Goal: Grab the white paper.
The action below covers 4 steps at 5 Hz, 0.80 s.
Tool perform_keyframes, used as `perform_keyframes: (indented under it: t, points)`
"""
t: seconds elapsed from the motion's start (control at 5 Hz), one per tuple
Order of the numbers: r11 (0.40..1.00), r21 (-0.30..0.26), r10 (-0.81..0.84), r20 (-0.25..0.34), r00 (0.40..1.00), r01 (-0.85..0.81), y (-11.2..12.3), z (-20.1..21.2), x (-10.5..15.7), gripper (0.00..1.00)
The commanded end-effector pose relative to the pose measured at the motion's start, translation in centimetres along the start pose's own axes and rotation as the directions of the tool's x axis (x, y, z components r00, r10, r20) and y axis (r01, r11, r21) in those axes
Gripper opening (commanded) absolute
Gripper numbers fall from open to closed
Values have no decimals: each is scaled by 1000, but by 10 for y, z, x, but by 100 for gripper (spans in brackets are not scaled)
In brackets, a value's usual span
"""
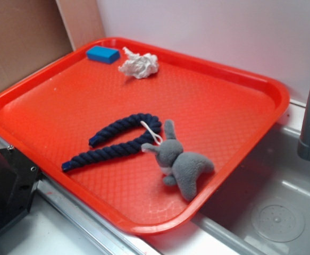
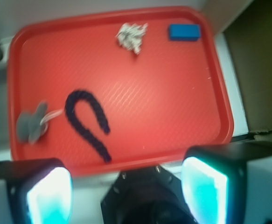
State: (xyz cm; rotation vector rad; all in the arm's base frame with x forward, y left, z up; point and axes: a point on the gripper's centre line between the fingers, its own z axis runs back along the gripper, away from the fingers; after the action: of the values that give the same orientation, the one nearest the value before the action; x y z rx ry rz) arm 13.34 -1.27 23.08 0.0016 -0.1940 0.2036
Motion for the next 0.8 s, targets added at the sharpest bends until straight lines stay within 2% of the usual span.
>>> perform_keyframes:
  t: [0.0, 0.2, 0.4, 0.6]
  points:
    - [976, 2, 215, 153, 964, -218, 3, -25, 34, 100]
    - [951, 44, 292, 184, 939, -305, 8, -48, 53, 100]
    - [935, 54, 334, 197, 922, -351, 15, -70, 70, 100]
    - [930, 35, 351, 209, 913, -365, 22, -100, 94, 100]
